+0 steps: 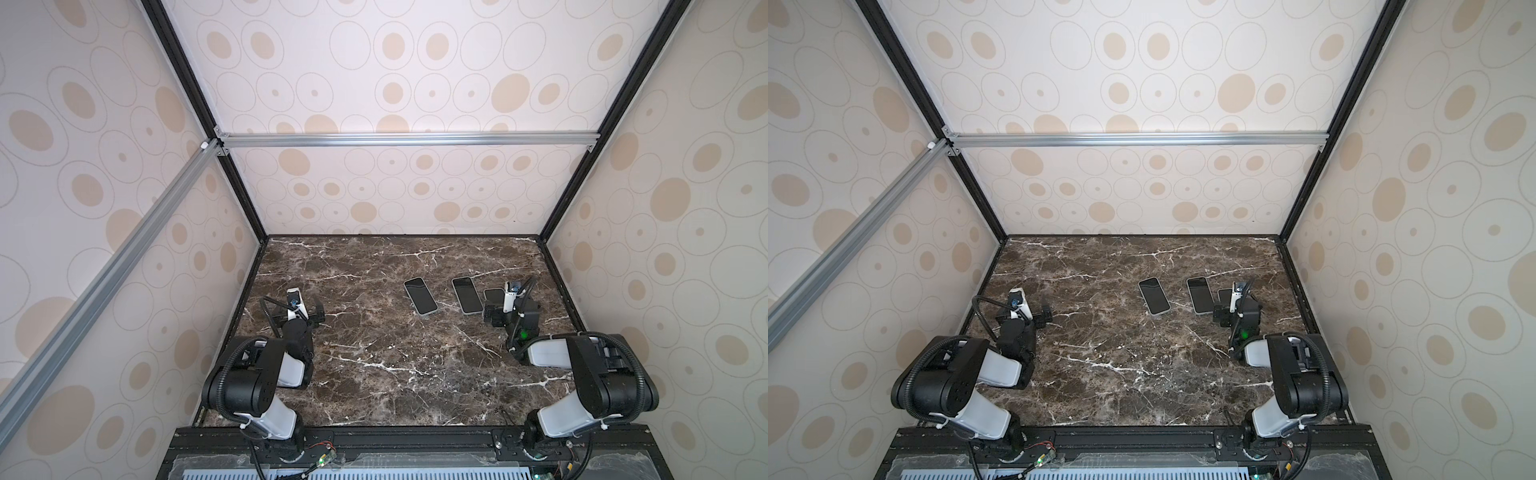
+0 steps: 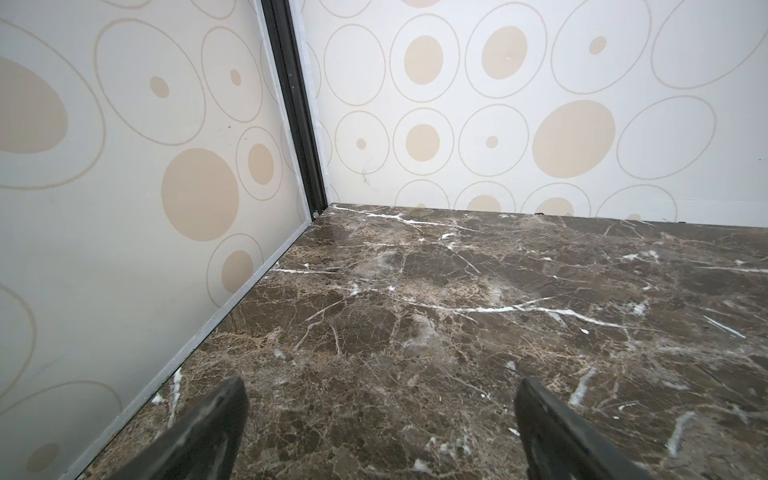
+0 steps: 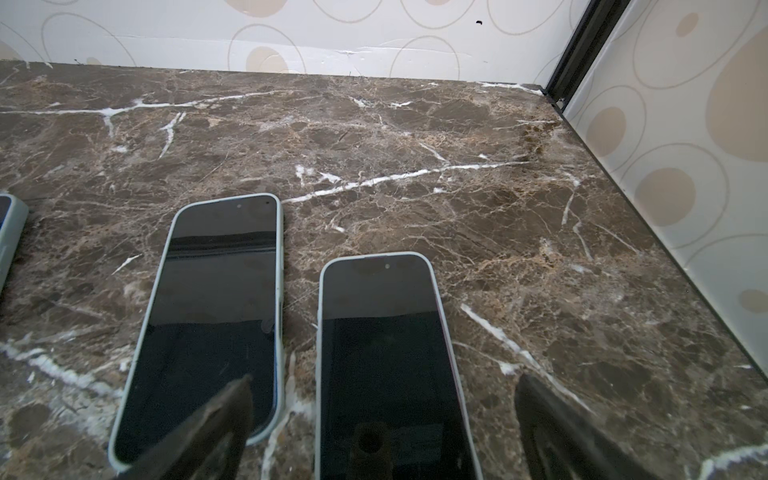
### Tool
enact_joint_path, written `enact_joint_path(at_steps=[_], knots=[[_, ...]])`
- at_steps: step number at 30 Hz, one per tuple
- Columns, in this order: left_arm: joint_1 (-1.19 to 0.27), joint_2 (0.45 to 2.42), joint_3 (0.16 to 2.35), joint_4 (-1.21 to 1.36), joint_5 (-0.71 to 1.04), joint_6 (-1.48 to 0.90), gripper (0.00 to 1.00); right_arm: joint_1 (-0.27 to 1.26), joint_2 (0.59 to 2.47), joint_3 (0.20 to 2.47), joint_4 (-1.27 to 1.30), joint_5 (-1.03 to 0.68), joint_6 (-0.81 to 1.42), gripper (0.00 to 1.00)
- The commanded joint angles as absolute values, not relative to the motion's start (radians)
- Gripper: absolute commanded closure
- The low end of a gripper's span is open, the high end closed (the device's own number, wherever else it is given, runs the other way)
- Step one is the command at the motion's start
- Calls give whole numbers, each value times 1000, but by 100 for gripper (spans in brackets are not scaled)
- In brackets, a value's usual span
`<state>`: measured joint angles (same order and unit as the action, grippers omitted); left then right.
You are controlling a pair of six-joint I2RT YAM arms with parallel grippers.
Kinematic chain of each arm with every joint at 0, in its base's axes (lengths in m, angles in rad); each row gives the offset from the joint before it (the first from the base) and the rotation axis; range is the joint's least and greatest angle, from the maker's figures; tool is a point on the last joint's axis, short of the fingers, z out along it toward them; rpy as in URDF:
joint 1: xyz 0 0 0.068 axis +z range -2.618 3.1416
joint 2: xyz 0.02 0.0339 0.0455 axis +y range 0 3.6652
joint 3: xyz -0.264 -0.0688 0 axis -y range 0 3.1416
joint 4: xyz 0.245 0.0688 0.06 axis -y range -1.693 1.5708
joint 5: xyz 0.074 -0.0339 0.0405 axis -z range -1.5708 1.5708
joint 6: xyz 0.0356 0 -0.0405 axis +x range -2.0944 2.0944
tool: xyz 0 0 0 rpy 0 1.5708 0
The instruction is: Put the phone into the phone case
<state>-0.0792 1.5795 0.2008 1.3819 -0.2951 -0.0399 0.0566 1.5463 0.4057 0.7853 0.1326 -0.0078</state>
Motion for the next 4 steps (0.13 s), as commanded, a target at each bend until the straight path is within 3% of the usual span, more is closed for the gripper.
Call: enact_joint_path(at_steps=[1, 4], knots=[[-74, 1586, 190, 1436, -295, -25, 1, 55, 1537, 420, 796, 142, -2, 0], [-74, 1586, 166, 1483, -278, -18, 0, 56, 1536, 420, 796, 142, -3, 0]])
